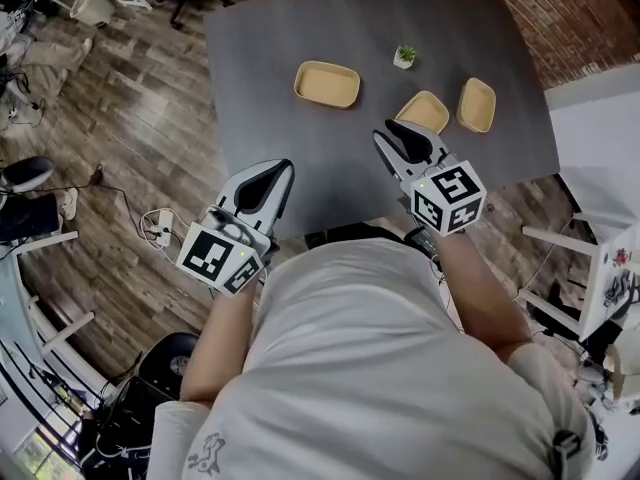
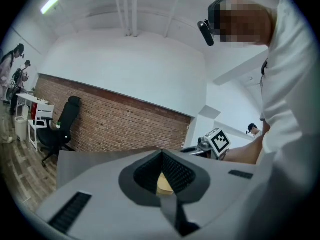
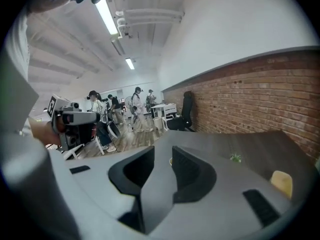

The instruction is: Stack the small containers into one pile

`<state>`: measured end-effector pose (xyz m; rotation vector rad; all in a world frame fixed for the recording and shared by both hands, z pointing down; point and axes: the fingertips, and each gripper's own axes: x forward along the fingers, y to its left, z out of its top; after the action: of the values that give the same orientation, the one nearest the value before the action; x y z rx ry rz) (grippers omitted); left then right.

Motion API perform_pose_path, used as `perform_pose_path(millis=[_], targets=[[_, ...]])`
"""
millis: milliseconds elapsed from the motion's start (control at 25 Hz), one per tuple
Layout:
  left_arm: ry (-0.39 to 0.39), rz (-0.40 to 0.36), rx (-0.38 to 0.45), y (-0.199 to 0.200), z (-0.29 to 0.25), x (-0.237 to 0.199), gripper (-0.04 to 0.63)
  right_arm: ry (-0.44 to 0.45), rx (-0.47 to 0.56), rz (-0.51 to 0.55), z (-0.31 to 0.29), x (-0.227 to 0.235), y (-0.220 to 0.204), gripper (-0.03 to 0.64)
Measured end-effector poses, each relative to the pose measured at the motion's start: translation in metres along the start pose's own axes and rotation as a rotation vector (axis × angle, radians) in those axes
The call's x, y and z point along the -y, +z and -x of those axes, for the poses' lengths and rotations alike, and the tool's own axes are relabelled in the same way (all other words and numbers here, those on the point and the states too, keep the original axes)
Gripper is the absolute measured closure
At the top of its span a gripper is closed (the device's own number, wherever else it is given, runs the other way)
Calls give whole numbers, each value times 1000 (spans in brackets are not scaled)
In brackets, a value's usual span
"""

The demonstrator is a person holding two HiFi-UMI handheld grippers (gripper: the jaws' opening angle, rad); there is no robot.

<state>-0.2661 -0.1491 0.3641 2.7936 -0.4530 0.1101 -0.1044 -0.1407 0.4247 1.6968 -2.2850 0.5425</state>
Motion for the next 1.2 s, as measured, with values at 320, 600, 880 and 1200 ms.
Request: perform_pose_path(millis=[320, 600, 880, 1200], targets=[[32, 17, -57, -24, -54, -43, 584, -35, -118, -164, -60, 63, -36, 514], [67, 8, -133, -57, -92, -80, 584, -66, -245, -213, -112, 90, -83, 514], [90, 42, -193, -88, -126, -104, 584, -109, -335, -378, -155, 129, -127, 514], [116, 78, -268, -121, -145, -124, 584, -129, -401, -525, -188, 149, -167, 514]])
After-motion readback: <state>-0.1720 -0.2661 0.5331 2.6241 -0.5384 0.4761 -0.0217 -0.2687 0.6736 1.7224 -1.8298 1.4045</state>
